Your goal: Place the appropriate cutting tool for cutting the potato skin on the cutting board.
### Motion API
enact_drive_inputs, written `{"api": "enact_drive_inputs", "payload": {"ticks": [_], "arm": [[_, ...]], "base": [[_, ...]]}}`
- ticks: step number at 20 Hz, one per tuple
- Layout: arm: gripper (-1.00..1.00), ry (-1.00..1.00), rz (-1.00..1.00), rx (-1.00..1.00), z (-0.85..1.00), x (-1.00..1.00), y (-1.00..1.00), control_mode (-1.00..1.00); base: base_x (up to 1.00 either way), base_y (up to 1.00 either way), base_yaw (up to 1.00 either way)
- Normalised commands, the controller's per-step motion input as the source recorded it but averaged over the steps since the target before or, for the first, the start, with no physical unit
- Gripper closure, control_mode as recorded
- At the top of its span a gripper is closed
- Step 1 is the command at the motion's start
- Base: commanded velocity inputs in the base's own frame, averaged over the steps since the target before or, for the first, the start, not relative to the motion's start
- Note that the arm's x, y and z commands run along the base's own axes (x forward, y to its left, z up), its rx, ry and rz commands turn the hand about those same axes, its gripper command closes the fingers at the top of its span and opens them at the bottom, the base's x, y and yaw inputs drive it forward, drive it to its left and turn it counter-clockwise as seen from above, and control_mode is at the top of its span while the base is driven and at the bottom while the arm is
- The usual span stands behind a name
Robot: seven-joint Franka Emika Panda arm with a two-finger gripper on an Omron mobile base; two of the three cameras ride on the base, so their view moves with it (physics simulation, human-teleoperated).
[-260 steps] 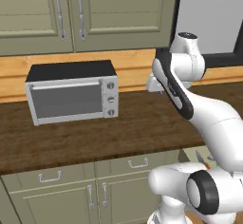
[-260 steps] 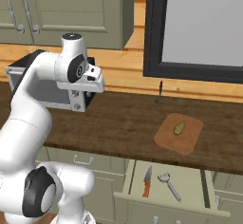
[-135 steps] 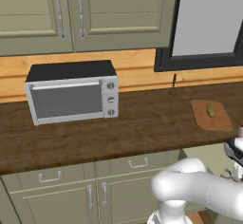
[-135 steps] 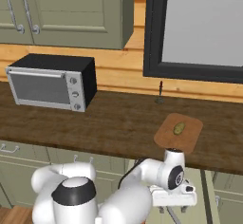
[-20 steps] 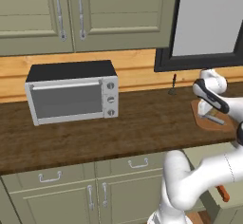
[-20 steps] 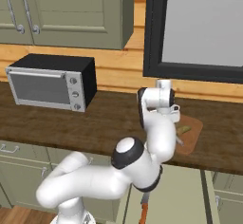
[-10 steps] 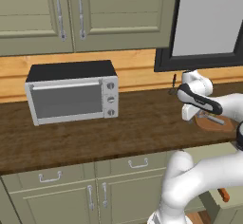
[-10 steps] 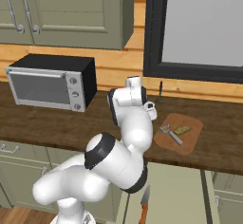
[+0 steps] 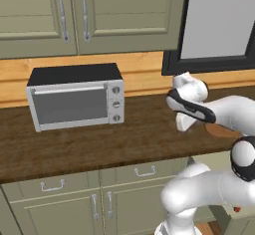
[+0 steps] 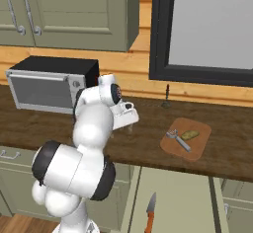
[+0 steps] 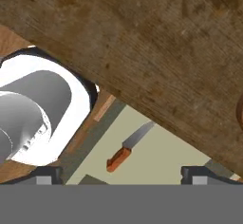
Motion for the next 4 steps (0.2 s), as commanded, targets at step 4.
{"api": "enact_drive_inputs", "payload": {"ticks": [4], "arm": [[-1.0,0.0,0.0,-0.08,0.39,-0.87,0.9,-1.0]], "base": [[0.0,0.0,0.0]]}}
